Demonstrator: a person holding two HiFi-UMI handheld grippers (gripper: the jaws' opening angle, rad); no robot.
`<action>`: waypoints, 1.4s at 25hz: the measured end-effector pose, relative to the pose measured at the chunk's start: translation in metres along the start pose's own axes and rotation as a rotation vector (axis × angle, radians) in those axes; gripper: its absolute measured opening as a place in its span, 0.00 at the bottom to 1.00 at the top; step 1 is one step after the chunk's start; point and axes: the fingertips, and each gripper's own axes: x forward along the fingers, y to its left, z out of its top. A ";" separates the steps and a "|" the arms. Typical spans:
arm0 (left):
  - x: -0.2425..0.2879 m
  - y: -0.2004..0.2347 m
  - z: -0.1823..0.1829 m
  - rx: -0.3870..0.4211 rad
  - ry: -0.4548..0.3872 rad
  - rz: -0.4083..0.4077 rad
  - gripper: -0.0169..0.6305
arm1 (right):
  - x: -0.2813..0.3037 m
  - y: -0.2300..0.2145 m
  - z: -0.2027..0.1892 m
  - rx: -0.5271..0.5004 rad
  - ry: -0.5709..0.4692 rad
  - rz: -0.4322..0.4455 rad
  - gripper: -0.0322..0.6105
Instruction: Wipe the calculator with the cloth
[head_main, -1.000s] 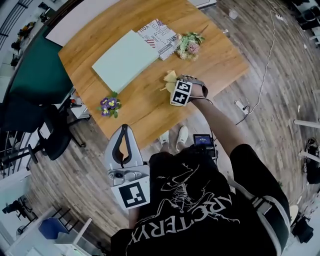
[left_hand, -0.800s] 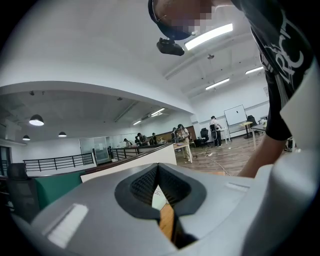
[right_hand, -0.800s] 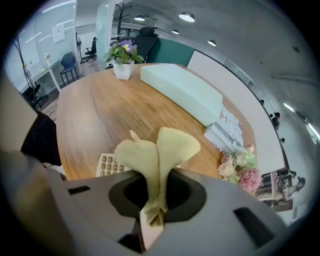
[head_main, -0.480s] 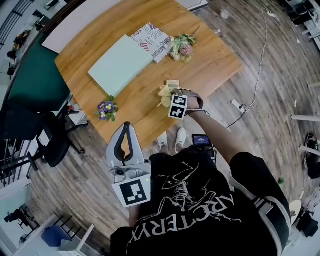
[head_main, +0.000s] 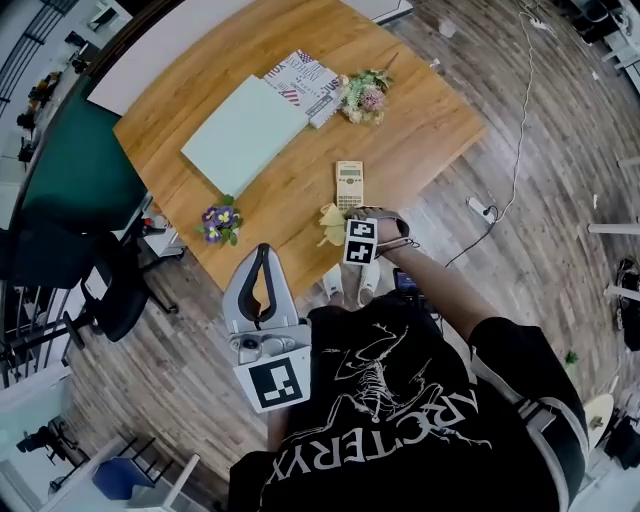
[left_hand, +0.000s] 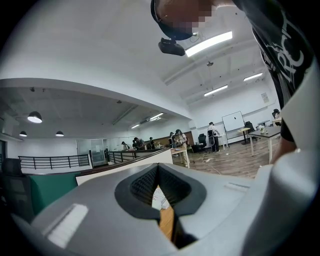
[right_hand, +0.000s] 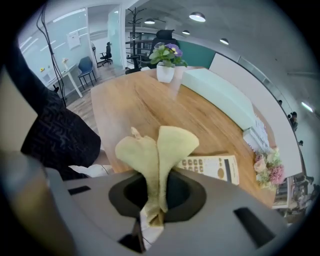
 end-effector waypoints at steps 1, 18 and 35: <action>-0.001 -0.001 0.000 0.002 0.001 -0.001 0.04 | 0.004 0.004 -0.003 -0.002 0.003 0.006 0.13; 0.005 -0.011 0.011 0.024 -0.039 -0.053 0.04 | -0.091 -0.046 -0.012 0.326 -0.223 -0.177 0.13; 0.055 -0.045 0.037 0.046 -0.137 -0.211 0.04 | -0.478 -0.095 -0.024 0.572 -1.044 -1.072 0.13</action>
